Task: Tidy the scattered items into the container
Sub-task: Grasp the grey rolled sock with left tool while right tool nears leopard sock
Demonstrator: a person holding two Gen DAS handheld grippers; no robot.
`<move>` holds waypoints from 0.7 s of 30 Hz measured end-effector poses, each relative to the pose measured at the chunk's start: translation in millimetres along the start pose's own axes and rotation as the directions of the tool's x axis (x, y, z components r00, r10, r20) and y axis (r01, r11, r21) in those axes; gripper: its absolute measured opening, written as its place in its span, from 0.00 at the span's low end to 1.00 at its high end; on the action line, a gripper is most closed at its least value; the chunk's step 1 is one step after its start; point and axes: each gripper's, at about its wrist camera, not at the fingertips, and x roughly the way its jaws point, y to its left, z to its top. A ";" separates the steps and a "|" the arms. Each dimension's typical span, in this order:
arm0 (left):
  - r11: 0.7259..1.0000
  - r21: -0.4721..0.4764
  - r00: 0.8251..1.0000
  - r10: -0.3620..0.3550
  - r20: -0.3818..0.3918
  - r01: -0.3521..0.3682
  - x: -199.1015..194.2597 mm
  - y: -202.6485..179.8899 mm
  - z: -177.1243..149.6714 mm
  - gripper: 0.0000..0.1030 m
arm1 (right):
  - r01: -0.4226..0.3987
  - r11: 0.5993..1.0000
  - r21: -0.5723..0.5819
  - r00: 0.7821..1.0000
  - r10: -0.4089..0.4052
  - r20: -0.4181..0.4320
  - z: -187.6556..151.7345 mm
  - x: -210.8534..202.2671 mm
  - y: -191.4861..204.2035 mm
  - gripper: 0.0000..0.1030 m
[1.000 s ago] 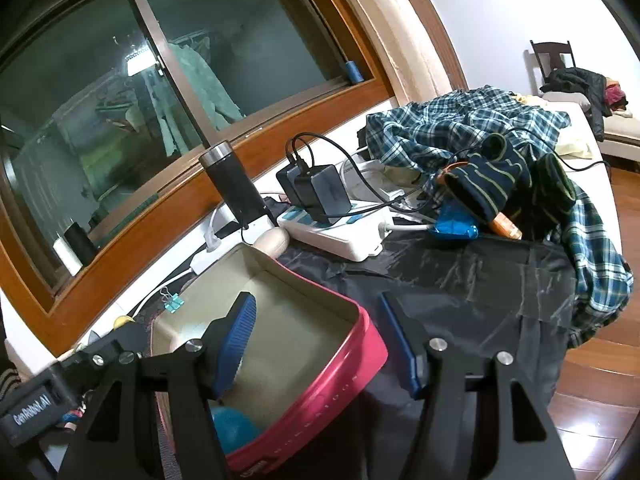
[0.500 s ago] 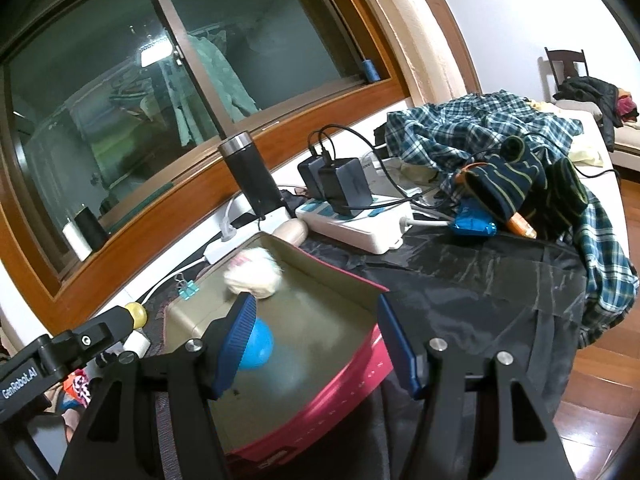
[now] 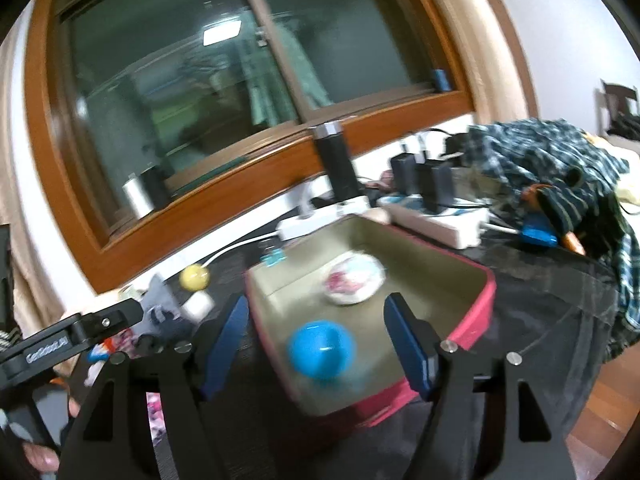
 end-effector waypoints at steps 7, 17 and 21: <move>0.990 -0.109 0.996 0.093 0.012 -0.091 -23.1 63.6 -12.6 0.99 | -0.132 0.985 -0.107 0.990 0.125 -0.070 -20.2 -0.2 55.8 0.76; 0.964 -0.201 0.984 0.176 0.002 -0.172 -48.0 133.0 -37.9 0.99 | -0.319 0.938 -0.134 0.907 0.262 -0.331 -64.6 33.0 122.8 0.76; 0.950 -0.244 0.979 0.202 -0.001 -0.196 -58.5 161.2 -47.3 0.99 | -0.323 0.934 -0.153 0.892 0.246 -0.379 -78.3 45.3 142.6 0.76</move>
